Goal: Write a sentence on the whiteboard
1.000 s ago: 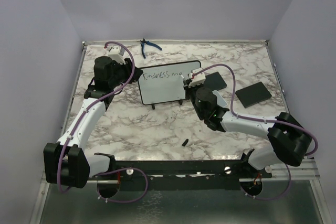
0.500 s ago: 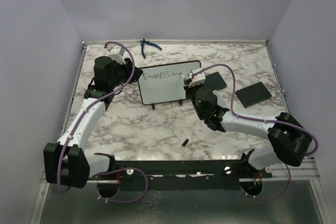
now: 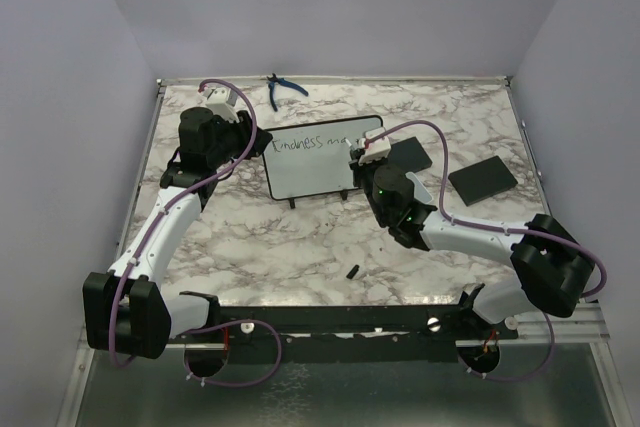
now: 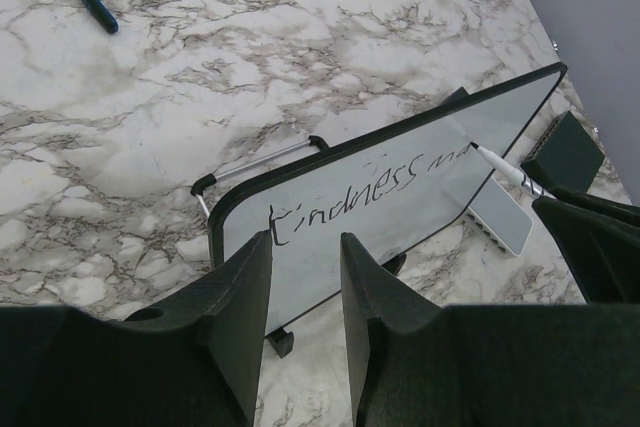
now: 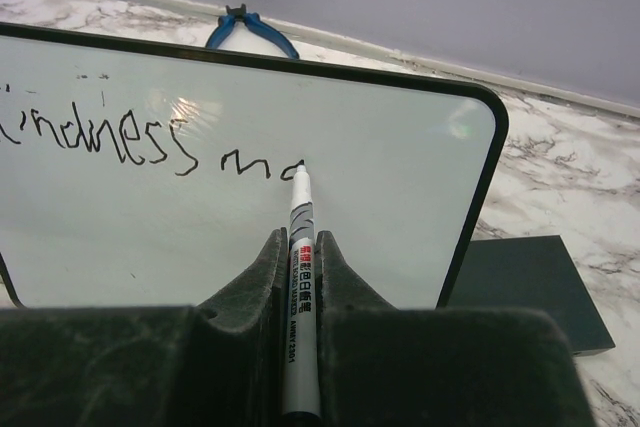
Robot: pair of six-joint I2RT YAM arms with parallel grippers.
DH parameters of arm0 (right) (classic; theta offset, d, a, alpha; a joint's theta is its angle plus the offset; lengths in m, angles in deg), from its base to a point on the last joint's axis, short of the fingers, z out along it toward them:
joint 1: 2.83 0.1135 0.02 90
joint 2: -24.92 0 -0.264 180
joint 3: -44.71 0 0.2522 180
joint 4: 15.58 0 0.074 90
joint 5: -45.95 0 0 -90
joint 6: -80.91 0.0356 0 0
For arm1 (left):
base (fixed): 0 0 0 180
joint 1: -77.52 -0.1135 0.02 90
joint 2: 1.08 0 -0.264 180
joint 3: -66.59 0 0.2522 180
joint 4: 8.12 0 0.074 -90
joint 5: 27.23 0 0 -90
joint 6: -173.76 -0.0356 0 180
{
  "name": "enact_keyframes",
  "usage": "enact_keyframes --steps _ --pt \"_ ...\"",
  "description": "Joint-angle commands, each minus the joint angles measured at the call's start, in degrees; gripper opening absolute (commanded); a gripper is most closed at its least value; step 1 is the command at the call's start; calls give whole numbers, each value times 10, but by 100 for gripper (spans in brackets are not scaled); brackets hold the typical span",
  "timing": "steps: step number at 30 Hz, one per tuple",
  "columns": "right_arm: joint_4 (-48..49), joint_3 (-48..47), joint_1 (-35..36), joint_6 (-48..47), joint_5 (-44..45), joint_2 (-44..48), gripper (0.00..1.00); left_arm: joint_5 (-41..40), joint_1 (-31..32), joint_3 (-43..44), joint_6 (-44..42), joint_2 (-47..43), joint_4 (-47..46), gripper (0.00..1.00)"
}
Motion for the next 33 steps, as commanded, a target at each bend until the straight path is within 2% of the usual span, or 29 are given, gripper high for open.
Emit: enact_keyframes --steps 1,18,33 --pt "14 -12 -5 -6 16 8 0 7 3 -4 -5 -14 -4 35" --pt "-13 17 -5 33 22 7 0 7 3 -4 -5 -14 -4 35" --pt "-10 23 -5 29 38 17 0 7 3 -4 -5 -15 -4 35"
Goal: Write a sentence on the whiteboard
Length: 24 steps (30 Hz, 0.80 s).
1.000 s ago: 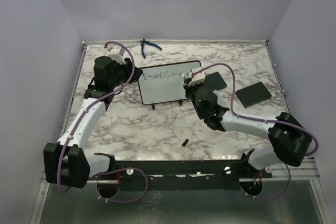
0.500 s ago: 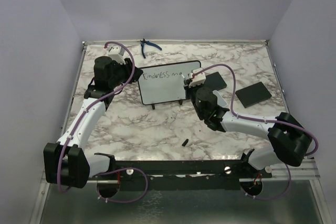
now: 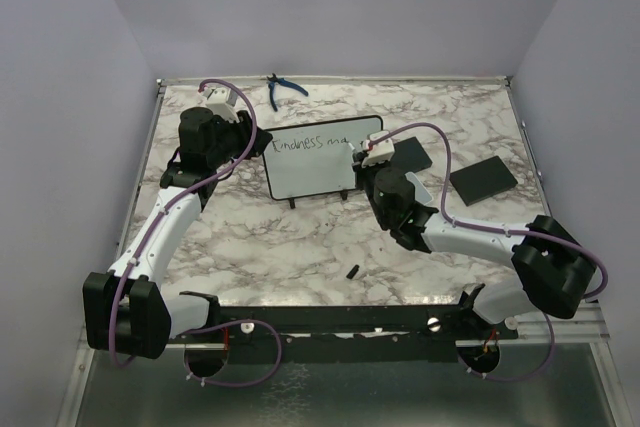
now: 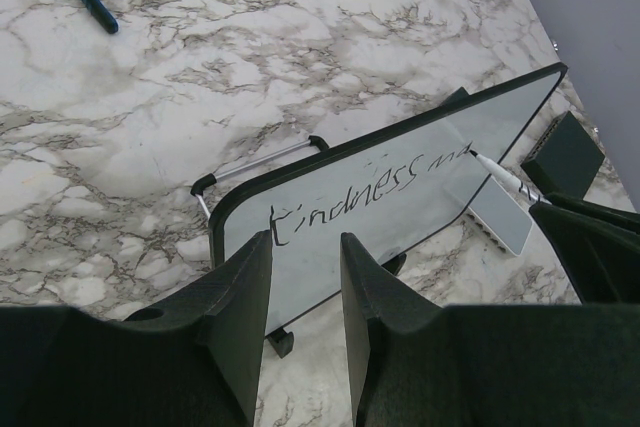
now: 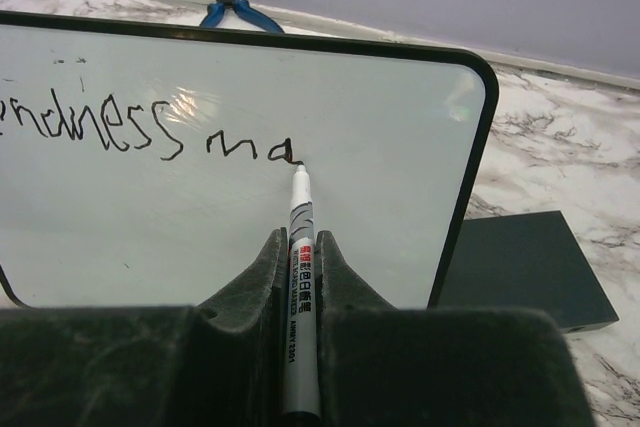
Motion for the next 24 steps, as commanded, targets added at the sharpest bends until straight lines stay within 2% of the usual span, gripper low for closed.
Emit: enact_keyframes --steps 1,9,14,24 --pt "-3 9 -5 1 25 13 0 7 3 -4 -5 -15 -4 35" --pt "6 29 -5 -13 -43 64 0 5 3 -4 -5 -15 -4 35" --pt "2 20 -5 -8 -16 51 0 6 3 -5 -4 -16 -4 35" --pt "13 2 -5 -11 -19 20 0 6 3 -5 -4 -15 -5 35"
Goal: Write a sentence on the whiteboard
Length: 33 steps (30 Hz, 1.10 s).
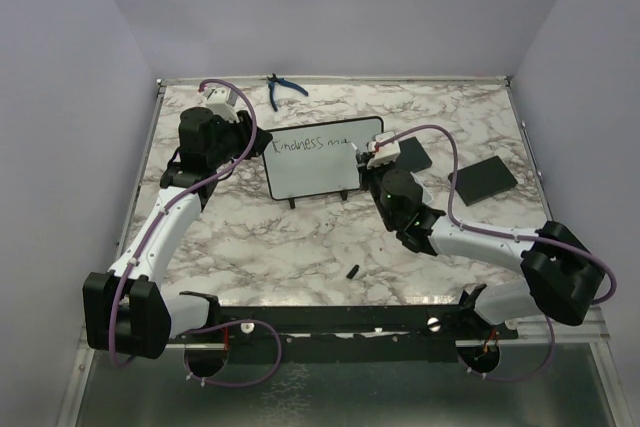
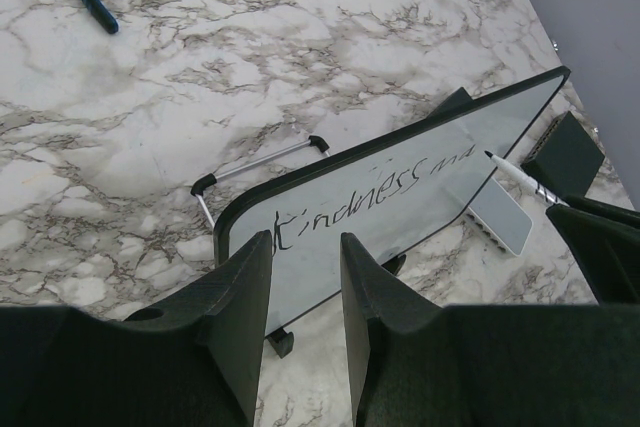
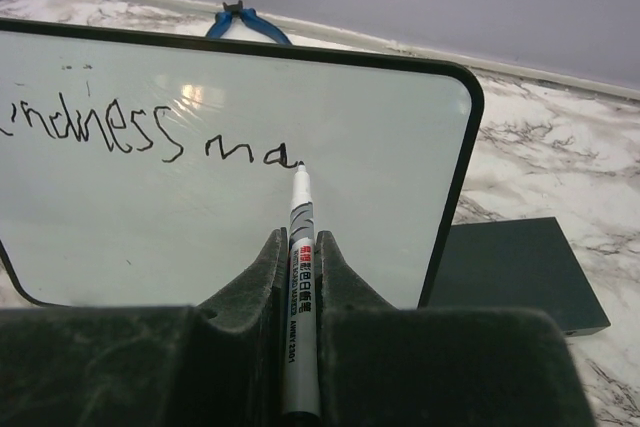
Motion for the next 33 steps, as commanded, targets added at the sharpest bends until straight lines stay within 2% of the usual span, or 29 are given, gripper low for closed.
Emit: enact_keyframes --steps 1,20,33 --pt "12 -21 -3 -6 0 -19 0 7 3 -5 -5 -15 -5 35" --pt "21 -33 -3 -17 -1 -34 0 7 3 -4 -5 -14 -4 35" --pt "21 -33 -3 -17 38 -35 0 7 3 -5 -5 -16 -4 35"
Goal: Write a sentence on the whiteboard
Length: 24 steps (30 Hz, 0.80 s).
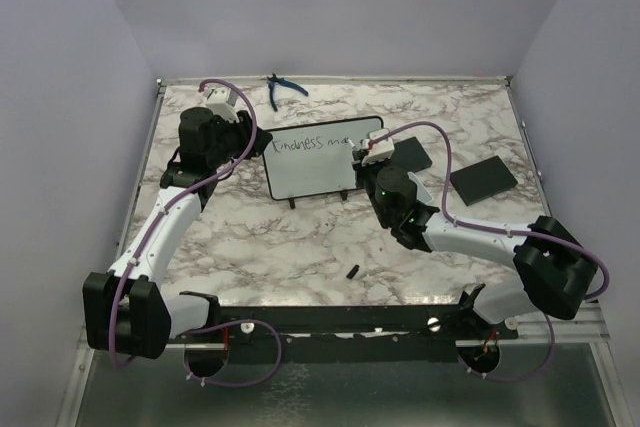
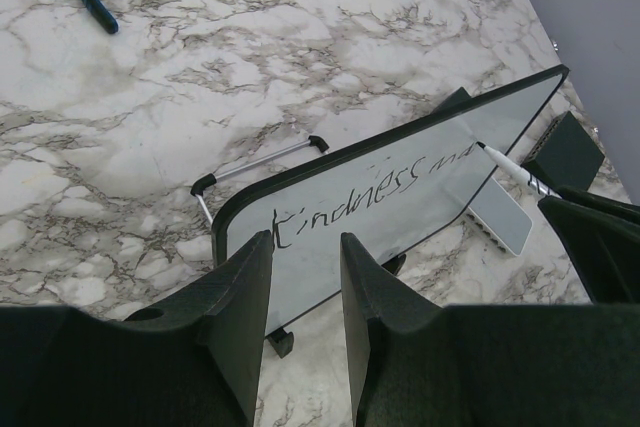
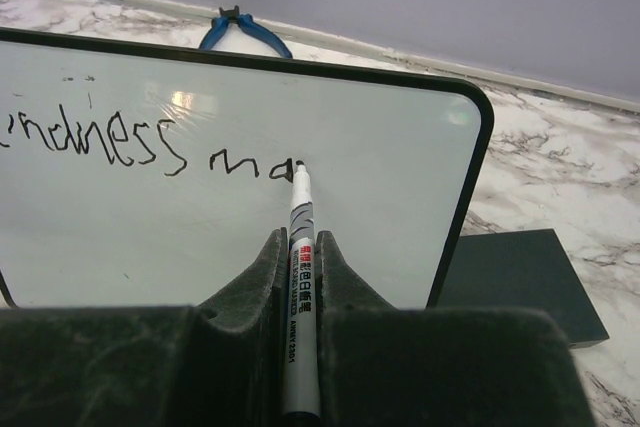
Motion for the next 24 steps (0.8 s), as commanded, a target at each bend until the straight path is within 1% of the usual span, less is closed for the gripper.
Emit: enact_keyframes --steps 1,11,20,24 --pt "13 -7 -3 0 33 0 0 7 3 -5 -5 -16 -4 35" --pt "7 1 -3 0 43 9 0 7 3 -5 -5 -16 -4 35" --pt "35 35 -3 -9 2 51 0 6 3 -5 -5 -17 -4 35" --pt "30 30 -3 -13 -8 47 0 6 3 -5 -5 -17 -4 35"
